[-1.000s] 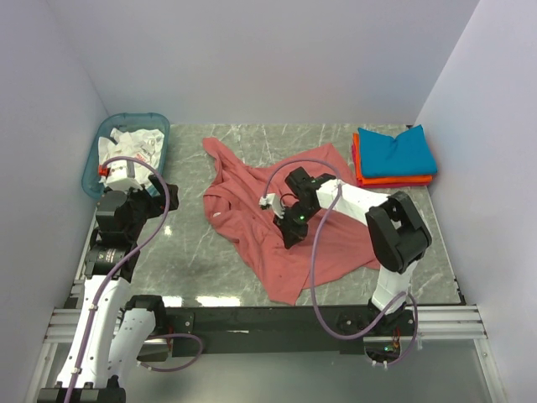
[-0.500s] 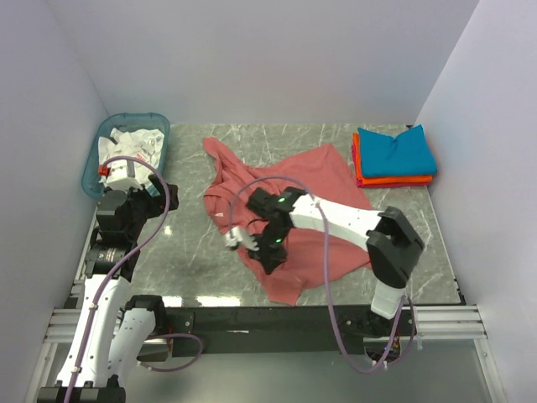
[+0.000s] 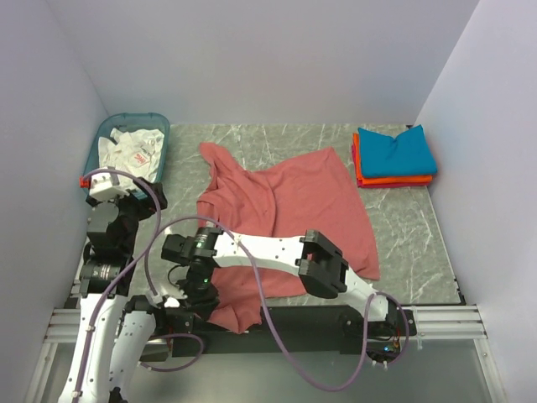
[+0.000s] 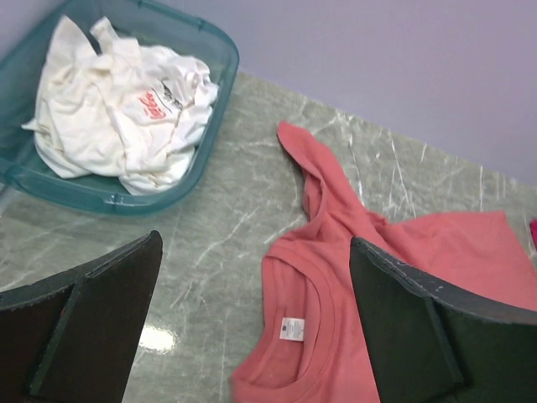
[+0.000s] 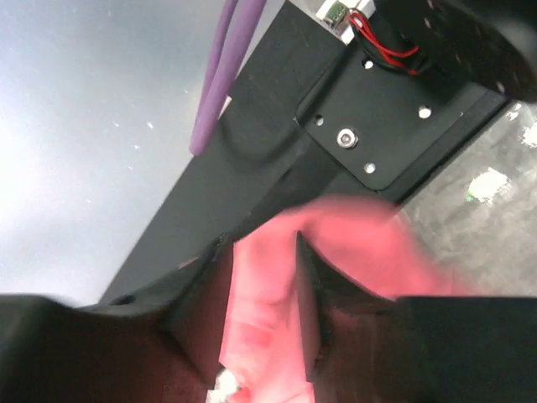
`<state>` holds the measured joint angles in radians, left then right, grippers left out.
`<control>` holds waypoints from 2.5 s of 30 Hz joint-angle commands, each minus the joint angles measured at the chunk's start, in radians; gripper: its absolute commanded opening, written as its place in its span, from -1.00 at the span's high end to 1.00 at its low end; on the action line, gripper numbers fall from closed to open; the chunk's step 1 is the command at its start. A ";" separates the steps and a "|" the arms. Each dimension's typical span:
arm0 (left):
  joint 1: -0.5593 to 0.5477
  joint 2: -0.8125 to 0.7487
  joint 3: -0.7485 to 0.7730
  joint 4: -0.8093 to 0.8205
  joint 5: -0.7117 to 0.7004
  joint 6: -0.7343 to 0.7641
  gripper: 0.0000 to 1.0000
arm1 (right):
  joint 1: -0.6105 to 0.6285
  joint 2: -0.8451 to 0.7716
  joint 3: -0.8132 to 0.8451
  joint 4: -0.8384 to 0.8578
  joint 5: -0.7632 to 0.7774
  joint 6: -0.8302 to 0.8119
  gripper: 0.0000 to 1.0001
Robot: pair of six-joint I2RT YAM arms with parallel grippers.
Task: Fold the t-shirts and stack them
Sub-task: Flatten the tshirt out
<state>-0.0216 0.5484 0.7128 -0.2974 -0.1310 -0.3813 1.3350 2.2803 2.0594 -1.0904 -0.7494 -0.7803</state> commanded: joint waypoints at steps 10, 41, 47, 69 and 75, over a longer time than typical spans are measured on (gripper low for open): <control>-0.001 0.034 0.005 0.049 0.068 -0.008 -0.98 | -0.394 -0.381 -0.297 0.168 -0.079 0.151 -0.09; -0.001 0.340 0.047 0.017 0.412 -0.004 -0.80 | -1.479 -0.530 -0.946 0.515 0.395 0.418 -0.02; -0.001 0.335 0.047 0.014 0.410 -0.004 -0.80 | -1.485 -0.476 -0.938 0.517 0.441 0.409 -0.02; -0.003 0.343 0.045 0.014 0.407 -0.013 -0.80 | -1.491 -0.539 -1.061 0.365 0.487 0.241 0.89; -0.003 0.347 0.042 0.021 0.418 -0.028 -0.80 | -1.501 -0.596 -1.088 0.288 0.507 0.176 0.90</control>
<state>-0.0216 0.8948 0.7185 -0.3008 0.2649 -0.3904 -0.1520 1.7088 1.0100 -0.6807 -0.2981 -0.5426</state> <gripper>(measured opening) 0.901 0.055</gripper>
